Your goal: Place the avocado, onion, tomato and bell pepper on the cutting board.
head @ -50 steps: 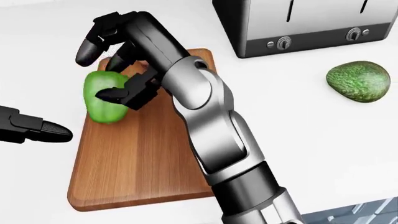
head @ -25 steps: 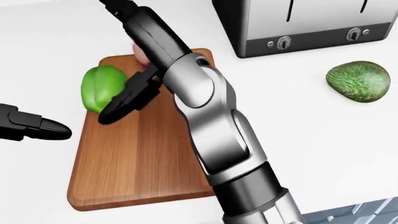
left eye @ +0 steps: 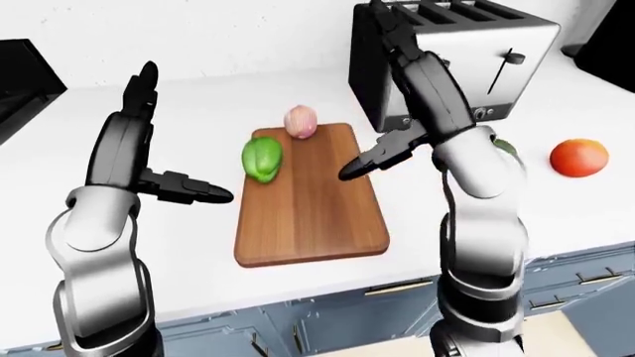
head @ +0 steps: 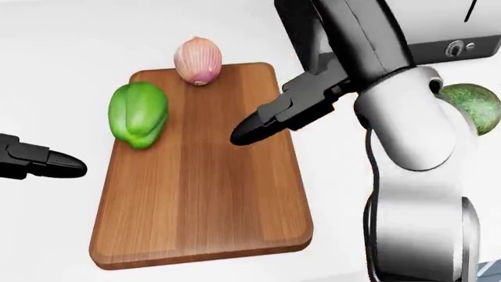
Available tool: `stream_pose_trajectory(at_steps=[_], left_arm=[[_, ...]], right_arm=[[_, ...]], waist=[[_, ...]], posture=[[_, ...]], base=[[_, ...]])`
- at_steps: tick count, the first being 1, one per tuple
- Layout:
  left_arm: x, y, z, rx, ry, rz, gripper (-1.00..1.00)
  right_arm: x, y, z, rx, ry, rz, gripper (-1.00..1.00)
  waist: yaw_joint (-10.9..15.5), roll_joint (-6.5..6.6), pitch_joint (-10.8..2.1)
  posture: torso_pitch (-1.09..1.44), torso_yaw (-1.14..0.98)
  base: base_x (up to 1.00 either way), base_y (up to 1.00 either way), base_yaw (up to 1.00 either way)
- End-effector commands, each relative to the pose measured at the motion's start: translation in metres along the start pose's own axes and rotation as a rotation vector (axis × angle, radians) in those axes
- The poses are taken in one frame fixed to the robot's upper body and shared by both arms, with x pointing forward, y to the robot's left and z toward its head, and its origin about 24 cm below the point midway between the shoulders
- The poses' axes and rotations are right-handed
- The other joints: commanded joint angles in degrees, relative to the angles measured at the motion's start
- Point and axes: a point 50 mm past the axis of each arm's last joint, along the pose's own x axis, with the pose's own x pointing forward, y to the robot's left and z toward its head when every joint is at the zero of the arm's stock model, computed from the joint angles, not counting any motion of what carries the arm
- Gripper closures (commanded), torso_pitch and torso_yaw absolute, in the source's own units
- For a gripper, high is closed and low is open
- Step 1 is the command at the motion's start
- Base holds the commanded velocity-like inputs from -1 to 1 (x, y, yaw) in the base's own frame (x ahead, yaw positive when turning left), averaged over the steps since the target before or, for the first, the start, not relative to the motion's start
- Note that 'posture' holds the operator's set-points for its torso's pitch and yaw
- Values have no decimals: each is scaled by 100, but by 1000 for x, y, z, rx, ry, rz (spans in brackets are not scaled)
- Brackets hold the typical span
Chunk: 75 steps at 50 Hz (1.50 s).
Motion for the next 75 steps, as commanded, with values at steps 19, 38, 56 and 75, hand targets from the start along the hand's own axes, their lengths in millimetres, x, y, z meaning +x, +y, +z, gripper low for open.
stream_pose_trajectory(at_steps=[19, 38, 56, 75], left_arm=[[1, 8, 19, 24, -81, 41, -100], [0, 7, 18, 27, -80, 40, -100], [2, 7, 18, 33, -78, 39, -100], [1, 6, 16, 35, -74, 37, -100]], right_arm=[[-60, -70, -22, -61, 159, -305, -100], [-88, -104, -73, -166, 374, -509, -100], [-64, -108, -99, -213, 418, -491, -100], [-50, -114, -115, -229, 463, -492, -100]], waist=[[-3, -18, -124], [16, -106, -150], [14, -129, -172], [30, -137, -182]], posture=[[0, 0], [0, 0], [0, 0], [0, 0]], base=[[0, 0, 0], [0, 0, 0], [0, 0, 0], [0, 0, 0]])
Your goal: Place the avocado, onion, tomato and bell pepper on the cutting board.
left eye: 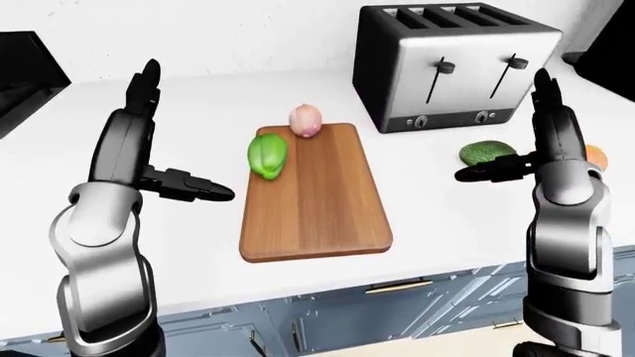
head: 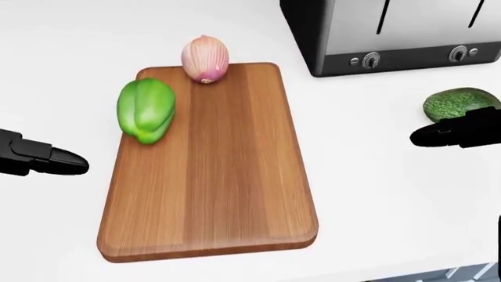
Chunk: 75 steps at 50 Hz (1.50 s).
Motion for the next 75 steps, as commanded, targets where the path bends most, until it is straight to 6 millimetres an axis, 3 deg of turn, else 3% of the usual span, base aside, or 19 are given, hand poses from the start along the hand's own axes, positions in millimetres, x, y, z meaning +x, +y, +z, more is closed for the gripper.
stream_pose_trajectory(at_steps=[1, 33, 53, 70, 75], left_arm=[[-2, 7, 13, 22, -72, 40, -100], [1, 8, 18, 28, -77, 38, -100], [-3, 9, 14, 32, -70, 41, -100], [0, 10, 17, 36, -75, 40, -100], [0, 9, 17, 37, -75, 39, -100]], right_arm=[[1, -12, 15, -7, -73, -63, -100], [15, -5, -20, 13, 22, -76, -100], [27, 2, -28, 21, 42, -63, -100], [31, 6, -35, 24, 62, -56, -76], [30, 6, -35, 28, 60, -51, -52]], waist=[[1, -8, -140], [15, -37, -138], [16, -49, -145], [20, -70, -141], [21, -74, -141]], posture=[[0, 0], [0, 0], [0, 0], [0, 0], [0, 0]], base=[[0, 0, 0], [0, 0, 0], [0, 0, 0], [0, 0, 0], [0, 0, 0]])
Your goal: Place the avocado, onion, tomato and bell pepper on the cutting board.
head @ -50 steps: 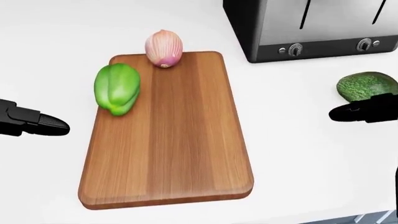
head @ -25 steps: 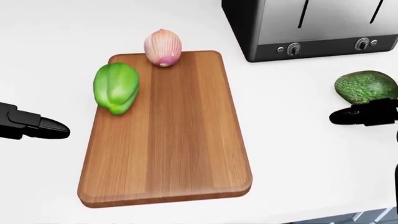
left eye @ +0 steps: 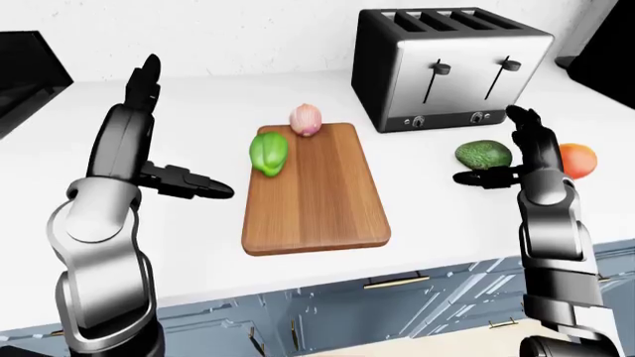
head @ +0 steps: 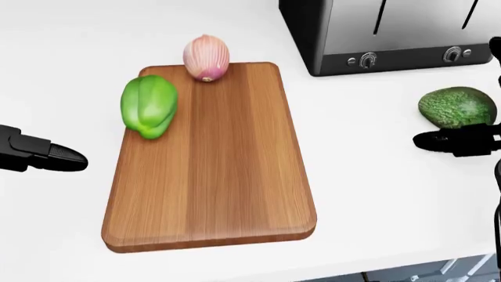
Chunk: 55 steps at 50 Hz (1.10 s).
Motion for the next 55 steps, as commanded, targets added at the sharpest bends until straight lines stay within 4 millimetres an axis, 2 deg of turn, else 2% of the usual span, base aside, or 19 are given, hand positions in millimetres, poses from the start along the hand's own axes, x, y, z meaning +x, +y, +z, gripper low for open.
stream_pose_trajectory(at_steps=[1, 8, 13, 21, 38, 48, 55], left_arm=[[-2, 7, 13, 20, -67, 41, -100], [-3, 8, 12, 20, -65, 43, -100], [-4, 9, 12, 22, -65, 45, -100], [-4, 8, 11, 22, -63, 45, -100], [-6, 10, 12, 24, -64, 50, -100], [-5, 11, 14, 27, -68, 49, -100], [-4, 9, 12, 24, -65, 47, -100]], right_arm=[[1, -12, 15, -6, -60, -54, -47], [0, -12, 14, -4, -61, -52, -27], [-1, -12, 14, -2, -60, -50, -24], [0, -9, 14, 0, -60, -48, -5], [-4, -18, 19, 0, -76, -70, 33], [-7, -21, 24, -4, -88, -79, 40], [-15, -24, 35, -14, -118, -73, 41]], waist=[[1, 3, -115], [-3, 7, -117], [-2, 11, -119], [-3, 19, -134], [-3, 25, -149], [2, 25, -134], [7, 28, -112]], posture=[[0, 0], [0, 0], [0, 0], [0, 0], [0, 0], [0, 0], [0, 0]], base=[[0, 0, 0], [0, 0, 0], [0, 0, 0], [0, 0, 0], [0, 0, 0], [0, 0, 0], [0, 0, 0]])
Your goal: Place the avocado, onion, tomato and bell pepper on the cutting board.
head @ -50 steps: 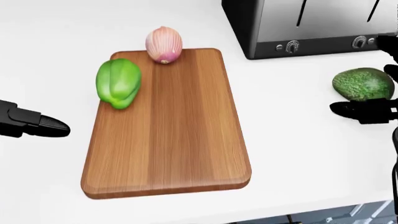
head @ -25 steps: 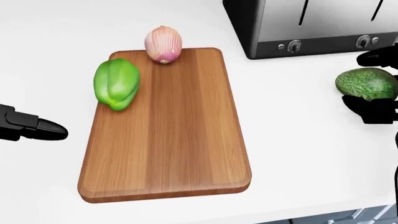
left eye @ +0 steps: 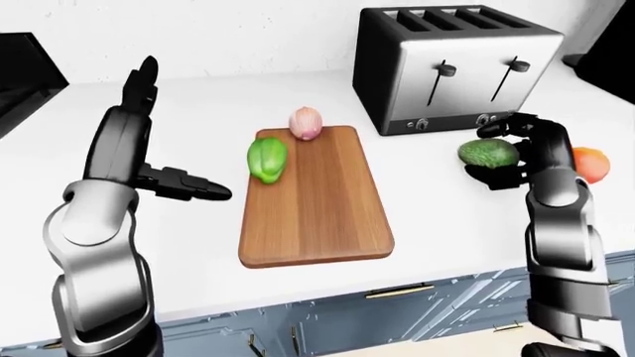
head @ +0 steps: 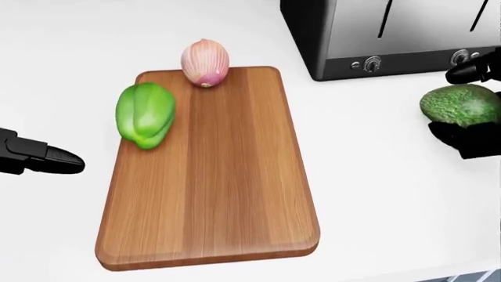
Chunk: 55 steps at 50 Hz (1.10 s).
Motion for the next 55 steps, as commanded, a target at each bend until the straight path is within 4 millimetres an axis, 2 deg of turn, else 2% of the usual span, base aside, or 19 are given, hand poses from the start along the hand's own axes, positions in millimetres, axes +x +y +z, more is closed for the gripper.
stream_pose_trajectory(at_steps=[1, 6, 7, 8, 12, 22, 27, 30, 37, 46, 52, 55], left_arm=[[-2, 8, 12, 22, -69, 44, -100], [-2, 7, 11, 27, -66, 46, -100], [-2, 6, 11, 26, -66, 44, -100], [-2, 6, 11, 25, -68, 44, -100], [-2, 6, 11, 27, -67, 44, -100], [1, 6, 14, 29, -70, 43, -100], [3, 5, 16, 30, -73, 40, -100], [4, 5, 16, 31, -74, 40, -100], [2, 4, 14, 28, -71, 41, -100], [0, 5, 11, 28, -66, 45, -100], [-1, 5, 10, 28, -65, 44, -100], [-3, 6, 10, 29, -64, 46, -100]], right_arm=[[-3, -15, 26, 0, -102, -56, 41], [-12, -21, 39, -7, -138, -54, 41], [-37, -23, 74, 13, -238, -5, 41], [-41, -23, 79, 16, -250, 4, 41], [-48, -19, 88, 24, -280, 28, 41], [-60, -5, 117, 65, -358, 108, 41], [-66, 15, 131, 91, -406, 178, 41], [-71, 19, 141, 106, -439, 205, 40], [-87, 46, 152, 120, -493, 329, 40], [-103, 61, 159, 153, -521, 427, 40], [-114, 82, 162, 184, -541, 527, 40], [-120, 83, 164, 189, -552, 547, 40]], waist=[[6, -19, -148], [8, -18, -137], [10, -19, -133], [23, -30, -147], [10, 18, -93], [-6, 35, -107], [-18, 84, -97], [-33, 107, -106], [-49, 154, -105], [-62, 198, -117], [-80, 226, -131], [-86, 239, -138]], posture=[[0, 0], [0, 0], [0, 0], [0, 0], [0, 0], [0, 0], [0, 0], [0, 0], [0, 0], [0, 0], [0, 0], [0, 0]], base=[[0, 0, 0], [0, 0, 0], [0, 0, 0], [0, 0, 0], [0, 0, 0], [0, 0, 0], [0, 0, 0], [0, 0, 0], [0, 0, 0], [0, 0, 0], [0, 0, 0], [0, 0, 0]])
